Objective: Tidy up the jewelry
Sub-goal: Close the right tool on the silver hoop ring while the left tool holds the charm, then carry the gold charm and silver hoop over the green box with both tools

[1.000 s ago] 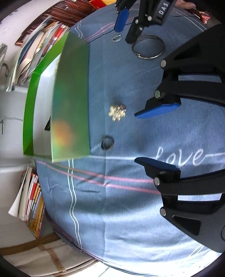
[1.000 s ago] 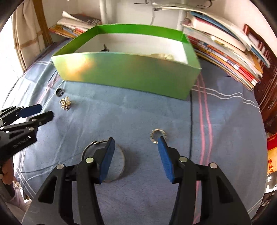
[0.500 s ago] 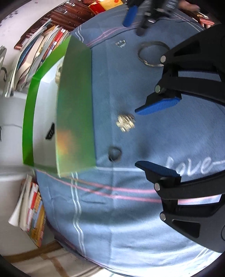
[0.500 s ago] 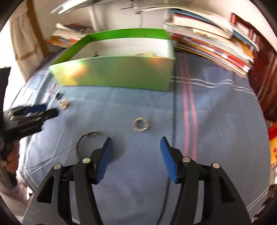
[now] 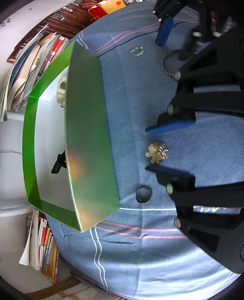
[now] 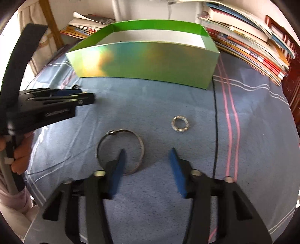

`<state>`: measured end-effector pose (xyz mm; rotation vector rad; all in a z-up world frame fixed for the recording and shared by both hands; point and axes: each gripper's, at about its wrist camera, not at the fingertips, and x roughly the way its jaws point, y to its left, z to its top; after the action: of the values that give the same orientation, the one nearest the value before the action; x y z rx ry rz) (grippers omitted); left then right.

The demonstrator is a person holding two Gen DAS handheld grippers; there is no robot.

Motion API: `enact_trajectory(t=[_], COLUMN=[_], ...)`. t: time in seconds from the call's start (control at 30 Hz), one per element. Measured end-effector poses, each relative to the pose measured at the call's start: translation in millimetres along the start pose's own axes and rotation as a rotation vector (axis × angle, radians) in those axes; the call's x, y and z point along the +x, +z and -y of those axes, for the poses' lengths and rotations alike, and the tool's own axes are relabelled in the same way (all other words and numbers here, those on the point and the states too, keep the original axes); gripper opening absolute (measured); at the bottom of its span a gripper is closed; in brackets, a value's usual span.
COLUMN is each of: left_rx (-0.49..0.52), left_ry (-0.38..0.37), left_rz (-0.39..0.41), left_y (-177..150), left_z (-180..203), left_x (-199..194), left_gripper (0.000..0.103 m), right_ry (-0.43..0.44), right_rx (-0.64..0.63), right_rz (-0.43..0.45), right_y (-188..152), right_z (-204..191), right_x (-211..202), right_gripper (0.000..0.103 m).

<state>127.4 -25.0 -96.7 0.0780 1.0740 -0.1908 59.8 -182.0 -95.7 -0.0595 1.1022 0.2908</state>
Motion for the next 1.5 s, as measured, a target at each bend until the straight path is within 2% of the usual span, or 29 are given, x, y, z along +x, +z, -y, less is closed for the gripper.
enact_trajectory(t=[0.13,0.2,0.3,0.4,0.47,0.63,0.8,0.87,0.93,1.0,1.13,1.3,1.4,1.5], left_rx=[0.002,0.003,-0.010,-0.023,-0.029,-0.006,0.007,0.008,0.009,0.012,0.002,-0.009,-0.011,-0.018], left_ry=[-0.047,-0.058,-0.073,-0.042,-0.022,-0.007,0.040,0.053,0.045,0.046,0.027,0.021,0.030,0.030], left_rz=[-0.008,-0.014,-0.013,0.012,0.021,0.022,0.010,0.000,0.002,0.004,0.013,0.069,0.073,0.062], left_y=[-9,-15,-22,-22,-17,-5,-2,-4,-6,-7,-10,-10,-12,-15], left_z=[-2,-3,-7,-12,-14,-8,0,2,4,5,4,-2,-3,-3], left_x=[-6,-11,-17,-22,-21,-11,-2,0,0,-2,-7,-31,-34,-36], left_gripper=[0.027,0.027,0.027,0.034,0.037,0.037,0.037,0.035,0.027,0.024,0.024,0.024,0.024,0.024], right_ry=[-0.012,-0.015,-0.011,-0.009,-0.020,-0.051,-0.093,-0.095,-0.080,-0.078,-0.077,-0.079,-0.094,-0.070], right_rx=[0.016,0.028,0.063,0.072,0.063,0.059,0.056,0.055,0.045,0.034,0.036,0.042,0.043,0.037], right_rz=[0.013,0.017,0.013,0.024,0.029,0.017,0.014,0.019,0.019,0.017,0.028,0.093,0.073,0.058], right_y=[4,4,5,3,0,-2,0,0,1,1,3,12,12,12], right_z=[7,11,17,21,20,19,14,12,8,5,5,10,10,8], right_x=[3,4,3,-4,-8,-3,2,3,3,4,0,-19,-12,-8], right_gripper=[0.020,0.019,0.022,0.037,0.037,0.037,0.037,0.033,0.012,0.005,0.004,0.004,0.004,0.004])
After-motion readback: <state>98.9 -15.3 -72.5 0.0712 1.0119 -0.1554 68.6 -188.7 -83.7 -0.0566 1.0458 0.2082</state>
